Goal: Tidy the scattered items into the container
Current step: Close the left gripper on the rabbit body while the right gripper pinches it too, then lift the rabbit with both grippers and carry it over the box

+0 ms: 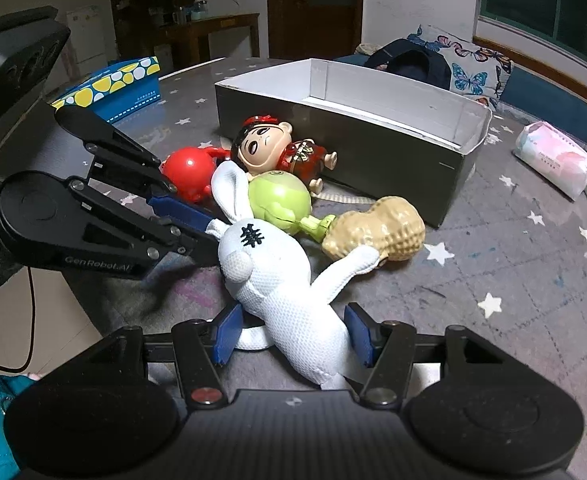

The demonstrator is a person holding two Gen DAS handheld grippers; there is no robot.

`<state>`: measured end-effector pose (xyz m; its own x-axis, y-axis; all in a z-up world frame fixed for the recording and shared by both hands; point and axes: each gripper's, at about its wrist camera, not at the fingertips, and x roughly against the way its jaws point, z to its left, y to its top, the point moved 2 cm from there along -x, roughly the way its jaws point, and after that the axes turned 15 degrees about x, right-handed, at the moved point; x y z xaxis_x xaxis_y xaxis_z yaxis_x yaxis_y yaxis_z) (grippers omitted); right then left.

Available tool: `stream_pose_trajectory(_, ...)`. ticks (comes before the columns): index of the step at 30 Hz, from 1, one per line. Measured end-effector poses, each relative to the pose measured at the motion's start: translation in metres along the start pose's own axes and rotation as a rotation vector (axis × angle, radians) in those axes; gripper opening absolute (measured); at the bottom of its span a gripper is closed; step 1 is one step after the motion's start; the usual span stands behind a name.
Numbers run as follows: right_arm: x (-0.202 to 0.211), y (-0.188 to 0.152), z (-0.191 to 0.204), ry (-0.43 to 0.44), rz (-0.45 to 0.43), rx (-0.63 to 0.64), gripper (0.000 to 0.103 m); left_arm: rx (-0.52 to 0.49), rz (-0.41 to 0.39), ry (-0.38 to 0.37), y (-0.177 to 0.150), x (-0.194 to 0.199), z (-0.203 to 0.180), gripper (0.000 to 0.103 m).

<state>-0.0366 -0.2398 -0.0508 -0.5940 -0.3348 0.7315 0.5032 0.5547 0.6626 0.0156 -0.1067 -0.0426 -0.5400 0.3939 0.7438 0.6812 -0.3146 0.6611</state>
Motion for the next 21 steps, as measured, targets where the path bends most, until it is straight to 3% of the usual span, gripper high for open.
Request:
stream_pose_trajectory(10,0.009,-0.006,-0.002,-0.005,0.017,0.006,0.055,0.024,-0.007,0.015,-0.001,0.001,0.003,0.011)
stream_pose_trajectory(17,0.005,-0.006,0.004,-0.014,0.022,0.042,0.035,0.024,-0.016,0.014,0.000,0.005,0.002,0.010)
stream_pose_trajectory(21,0.017,0.001,0.006,-0.033,-0.002,0.067,0.033,0.029,-0.044,-0.001,0.005,0.016,0.001,0.010)
